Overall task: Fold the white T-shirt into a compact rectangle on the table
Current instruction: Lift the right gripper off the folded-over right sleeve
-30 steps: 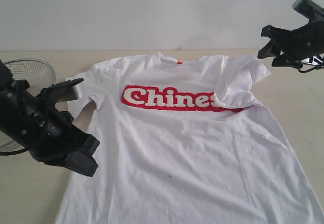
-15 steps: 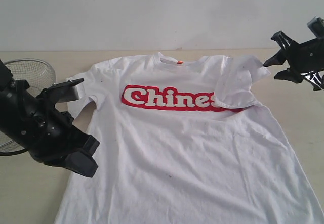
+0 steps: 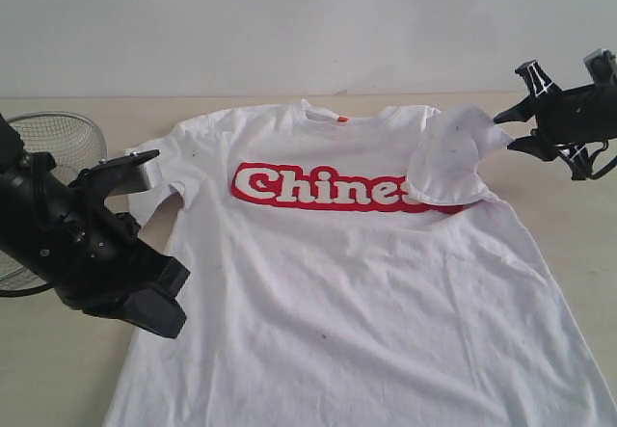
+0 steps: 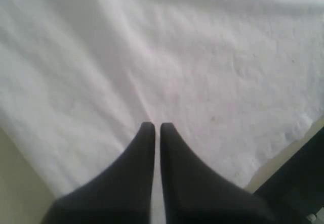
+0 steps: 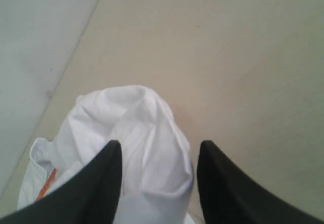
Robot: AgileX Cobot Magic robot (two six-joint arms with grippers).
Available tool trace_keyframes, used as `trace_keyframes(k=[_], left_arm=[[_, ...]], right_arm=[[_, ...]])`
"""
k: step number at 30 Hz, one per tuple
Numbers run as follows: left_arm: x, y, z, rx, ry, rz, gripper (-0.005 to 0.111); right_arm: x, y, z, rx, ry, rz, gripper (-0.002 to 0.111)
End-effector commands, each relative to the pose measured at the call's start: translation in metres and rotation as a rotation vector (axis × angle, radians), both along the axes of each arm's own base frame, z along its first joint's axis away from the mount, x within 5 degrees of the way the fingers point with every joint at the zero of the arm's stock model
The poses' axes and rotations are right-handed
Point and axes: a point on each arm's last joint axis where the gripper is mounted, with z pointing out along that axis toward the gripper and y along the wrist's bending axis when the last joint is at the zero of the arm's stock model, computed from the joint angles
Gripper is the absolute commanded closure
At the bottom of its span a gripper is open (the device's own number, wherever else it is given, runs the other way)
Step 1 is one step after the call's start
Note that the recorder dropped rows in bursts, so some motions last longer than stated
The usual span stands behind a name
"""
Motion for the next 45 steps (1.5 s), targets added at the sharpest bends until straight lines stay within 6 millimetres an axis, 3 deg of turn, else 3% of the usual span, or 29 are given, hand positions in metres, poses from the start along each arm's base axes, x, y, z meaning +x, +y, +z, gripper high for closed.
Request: trace_keyframes(k=[1,5,12,24,34,45], left_arm=[[0.0,-0.002,0.001,-0.009,-0.002,-0.008,0.102],[0.0,-0.002,0.001,-0.009,-0.002,-0.008,0.102],[0.0,-0.002,0.001,-0.009,-0.002,-0.008,0.102],[-0.001,-0.002,0.002,-0.011,0.011,-0.015,0.102],[-0.001,-0.002,0.002,-0.011,0.011,-0.015,0.102],[-0.002,-0.002,0.002,-0.012,0.017,-0.018,0.102]], right_arm=[[0.009,0.003,0.002,-0.02,-0.031,0.014,0.067],[0.012,0.011,-0.008,-0.014,-0.016,0.033,0.077],[0.017,0.011,-0.005,-0.062,-0.039,0.023,0.109],[0.043,0.003,0.03,-0.167,-0.18,0.027,0.108],[0.052,0.005,0.01,-0.235,-0.162,0.034,0.108],[0.052,-0.005,0.006,-0.327,-0.14,-0.017,0.104]])
